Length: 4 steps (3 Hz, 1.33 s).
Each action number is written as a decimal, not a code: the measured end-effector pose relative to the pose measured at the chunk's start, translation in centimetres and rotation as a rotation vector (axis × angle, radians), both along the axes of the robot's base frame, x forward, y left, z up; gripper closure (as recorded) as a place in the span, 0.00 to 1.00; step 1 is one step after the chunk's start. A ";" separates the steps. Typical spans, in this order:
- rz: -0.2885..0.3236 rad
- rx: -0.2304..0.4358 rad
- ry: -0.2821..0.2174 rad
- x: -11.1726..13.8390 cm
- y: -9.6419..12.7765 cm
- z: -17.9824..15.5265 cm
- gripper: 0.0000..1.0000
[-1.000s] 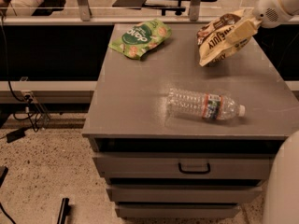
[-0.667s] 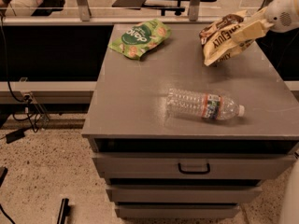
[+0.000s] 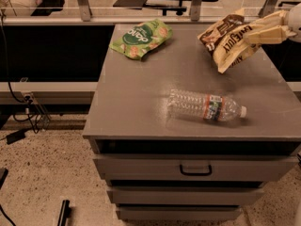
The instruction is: Move brown chip bag near water bottle
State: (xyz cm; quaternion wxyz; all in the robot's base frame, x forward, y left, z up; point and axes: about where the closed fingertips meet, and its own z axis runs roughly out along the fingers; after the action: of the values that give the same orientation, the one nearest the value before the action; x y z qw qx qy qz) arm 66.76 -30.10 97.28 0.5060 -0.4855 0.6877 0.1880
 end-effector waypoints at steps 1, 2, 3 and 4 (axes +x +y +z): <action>0.000 0.000 0.000 0.0 0.0 0.0 1.00; 0.066 0.018 -0.012 -0.8 0.2 -0.5 1.00; 0.173 0.021 -0.046 -3.4 -0.5 -0.6 1.00; 0.241 -0.011 -0.110 -5.3 -1.0 0.7 1.00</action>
Offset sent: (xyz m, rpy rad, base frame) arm -0.0143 -0.0253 -0.0009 0.0570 -0.0424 0.2313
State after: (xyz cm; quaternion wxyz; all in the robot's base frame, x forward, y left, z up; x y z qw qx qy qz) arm 61.43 -31.07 97.93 0.5142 -0.5769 0.5966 0.2166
